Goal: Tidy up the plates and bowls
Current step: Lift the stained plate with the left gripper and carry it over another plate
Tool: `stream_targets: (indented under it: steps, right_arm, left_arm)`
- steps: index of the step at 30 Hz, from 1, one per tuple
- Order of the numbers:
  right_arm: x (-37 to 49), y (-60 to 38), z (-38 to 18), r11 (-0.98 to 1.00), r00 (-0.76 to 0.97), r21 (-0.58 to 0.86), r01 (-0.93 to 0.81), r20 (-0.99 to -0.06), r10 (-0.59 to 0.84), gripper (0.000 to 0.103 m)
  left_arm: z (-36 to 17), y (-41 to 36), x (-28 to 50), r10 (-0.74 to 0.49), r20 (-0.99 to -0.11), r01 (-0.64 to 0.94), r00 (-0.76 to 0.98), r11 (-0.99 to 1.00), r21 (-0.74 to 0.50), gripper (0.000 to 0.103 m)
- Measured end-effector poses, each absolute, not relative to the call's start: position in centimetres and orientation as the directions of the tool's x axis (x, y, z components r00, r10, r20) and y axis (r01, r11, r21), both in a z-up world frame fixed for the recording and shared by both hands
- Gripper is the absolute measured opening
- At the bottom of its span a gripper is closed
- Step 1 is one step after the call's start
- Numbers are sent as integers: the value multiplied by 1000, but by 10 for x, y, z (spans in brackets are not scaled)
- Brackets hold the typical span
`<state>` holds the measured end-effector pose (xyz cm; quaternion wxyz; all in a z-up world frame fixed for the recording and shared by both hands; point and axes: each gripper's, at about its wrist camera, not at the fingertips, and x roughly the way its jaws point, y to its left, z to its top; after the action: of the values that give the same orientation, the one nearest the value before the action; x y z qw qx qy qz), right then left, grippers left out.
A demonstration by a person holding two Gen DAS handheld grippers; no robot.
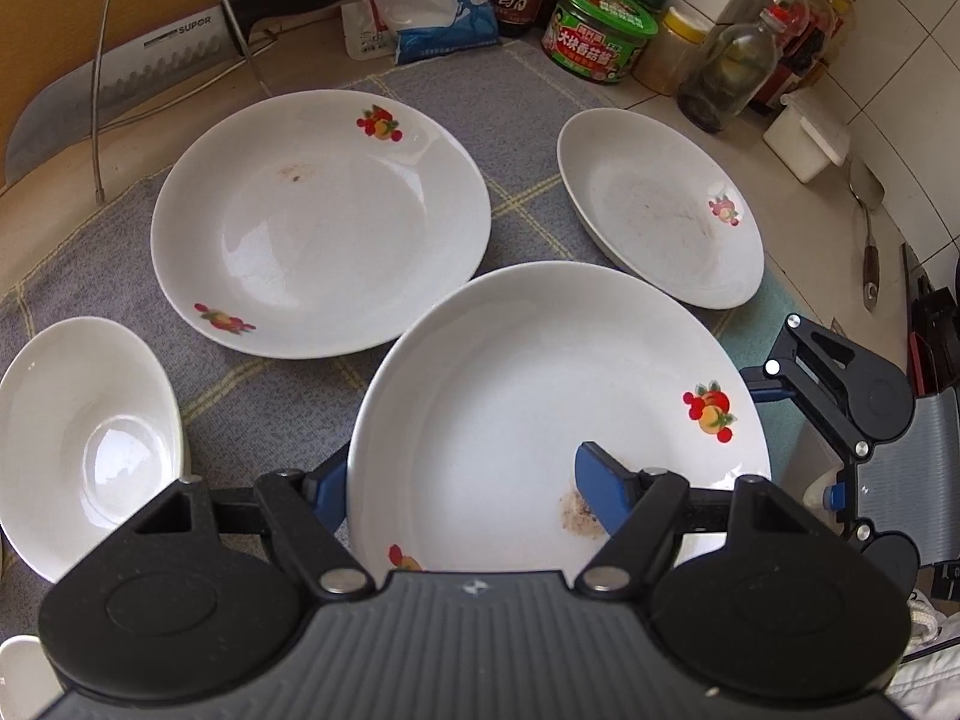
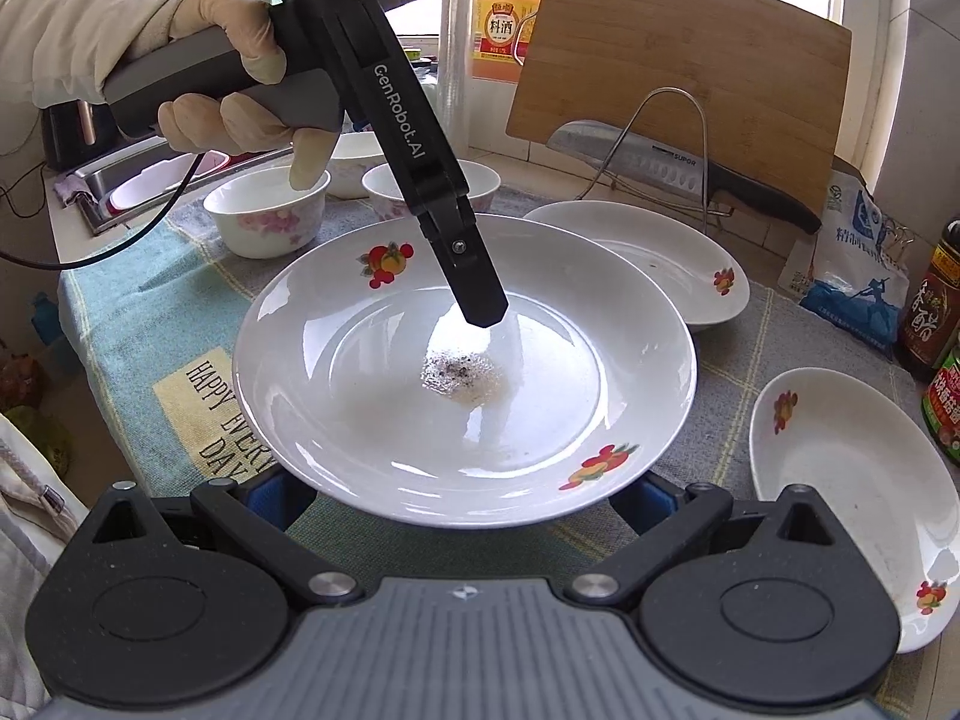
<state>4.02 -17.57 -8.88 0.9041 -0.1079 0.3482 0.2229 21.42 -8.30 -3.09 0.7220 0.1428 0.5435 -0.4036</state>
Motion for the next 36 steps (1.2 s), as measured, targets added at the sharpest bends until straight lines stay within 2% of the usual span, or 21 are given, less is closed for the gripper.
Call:
stream_targets:
  steps: [18,36]
  right_arm:
    - [34,-268,-72,919,709,-80,-386,-664,240,103]
    - [24,-335,-74,970,718,-52,-238,-682,140,103]
  left_arm:
    - [-20,-194,227,-464,-882,810,78,546,-215,74]
    - [-32,-286,238,-470,-883,873,6,432,-225,74]
